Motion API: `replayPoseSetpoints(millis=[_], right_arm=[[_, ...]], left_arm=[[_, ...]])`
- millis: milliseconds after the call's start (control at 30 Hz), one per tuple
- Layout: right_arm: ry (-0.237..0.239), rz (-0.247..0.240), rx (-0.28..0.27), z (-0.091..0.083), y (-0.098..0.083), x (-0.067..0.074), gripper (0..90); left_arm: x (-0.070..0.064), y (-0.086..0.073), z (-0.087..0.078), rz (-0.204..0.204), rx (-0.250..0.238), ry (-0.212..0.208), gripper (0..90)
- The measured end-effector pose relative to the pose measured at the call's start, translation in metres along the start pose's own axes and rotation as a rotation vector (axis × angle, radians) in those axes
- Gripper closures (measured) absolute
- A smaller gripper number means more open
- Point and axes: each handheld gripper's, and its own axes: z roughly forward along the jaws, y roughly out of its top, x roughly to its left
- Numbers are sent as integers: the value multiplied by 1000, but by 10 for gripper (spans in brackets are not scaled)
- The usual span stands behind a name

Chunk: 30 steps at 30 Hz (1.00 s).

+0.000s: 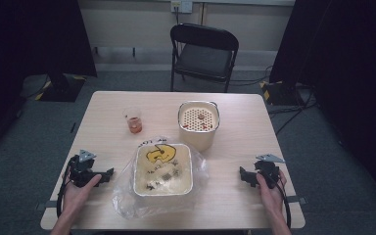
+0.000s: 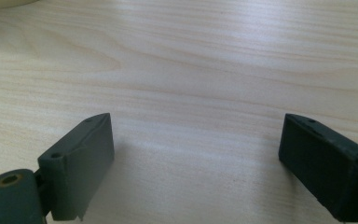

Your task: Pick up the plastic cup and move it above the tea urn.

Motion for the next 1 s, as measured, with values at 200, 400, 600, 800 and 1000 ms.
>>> replayPoseSetpoints(millis=[200,400,600,800,1000], right_arm=[[4,-4,0,0,0,-1,95],[4,-4,0,0,0,0,95],[4,-4,0,0,0,0,94],[3,-4,0,0,0,-1,94],[4,-5,0,0,0,-1,94]], left_arm=[[0,2,-3,-17,-31,10,217],[-2,10,-5,-14,-71,21,221],[2,36,-9,-13,-178,-40,206],[1,69,12,13,-197,-98,205],[1,102,32,42,-193,-117,192]])
